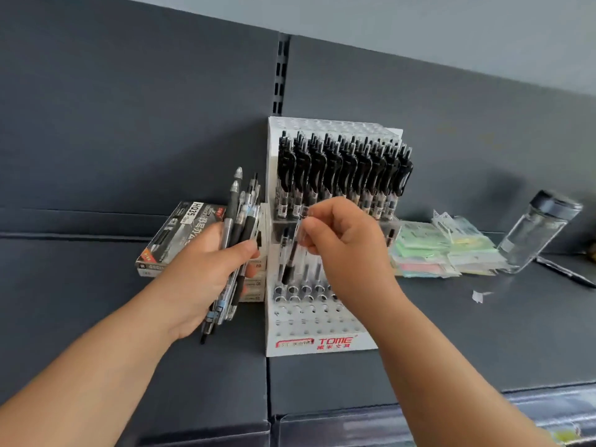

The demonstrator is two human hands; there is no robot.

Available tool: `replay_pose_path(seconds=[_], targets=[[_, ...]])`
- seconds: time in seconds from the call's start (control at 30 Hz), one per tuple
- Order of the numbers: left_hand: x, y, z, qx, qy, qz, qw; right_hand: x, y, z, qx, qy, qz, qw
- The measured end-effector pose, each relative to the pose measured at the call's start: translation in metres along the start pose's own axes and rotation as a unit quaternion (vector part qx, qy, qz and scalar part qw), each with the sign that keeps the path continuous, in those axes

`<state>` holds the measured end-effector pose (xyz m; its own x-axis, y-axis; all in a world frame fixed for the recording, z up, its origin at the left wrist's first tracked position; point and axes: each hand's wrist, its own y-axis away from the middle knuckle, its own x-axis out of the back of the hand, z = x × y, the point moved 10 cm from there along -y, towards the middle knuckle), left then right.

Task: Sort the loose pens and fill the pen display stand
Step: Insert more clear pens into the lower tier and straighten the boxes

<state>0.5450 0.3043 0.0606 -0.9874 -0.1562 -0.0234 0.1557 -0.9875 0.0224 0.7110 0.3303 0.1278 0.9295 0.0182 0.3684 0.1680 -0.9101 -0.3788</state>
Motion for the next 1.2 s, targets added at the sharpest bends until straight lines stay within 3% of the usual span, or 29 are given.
replay_pose_path(seconds=[0.23, 0.4, 0.67, 0.73, 0.8, 0.87, 0.97, 1.2], targets=[[0.005, 0.028, 0.0, 0.004, 0.006, 0.08, 0.997, -0.014, -0.003, 0.004, 0.038, 0.075, -0.064, 0.994], [0.011, 0.036, 0.004, 0.014, -0.008, 0.076, 0.997, -0.028, 0.007, 0.012, 0.039, 0.165, -0.077, 0.983], [0.01, 0.039, 0.006, 0.024, 0.021, 0.029, 0.999, -0.027, 0.014, 0.017, -0.011, 0.186, -0.089, 0.978], [0.007, 0.039, 0.008, 0.026, 0.03, 0.016, 0.999, -0.018, 0.013, 0.002, 0.016, 0.213, -0.055, 0.975], [0.0, 0.039, 0.013, 0.018, 0.038, -0.001, 0.999, -0.01, 0.013, -0.014, 0.023, 0.147, -0.021, 0.989], [-0.008, 0.04, 0.019, 0.005, 0.039, -0.02, 0.999, -0.016, 0.012, -0.015, -0.038, 0.007, -0.044, 0.998], [-0.016, 0.041, 0.025, -0.008, 0.029, -0.043, 0.999, -0.038, 0.016, -0.005, -0.127, -0.147, -0.104, 0.975], [-0.013, 0.043, 0.031, -0.024, 0.03, -0.035, 0.999, -0.045, 0.021, 0.005, -0.197, -0.328, -0.111, 0.917]])
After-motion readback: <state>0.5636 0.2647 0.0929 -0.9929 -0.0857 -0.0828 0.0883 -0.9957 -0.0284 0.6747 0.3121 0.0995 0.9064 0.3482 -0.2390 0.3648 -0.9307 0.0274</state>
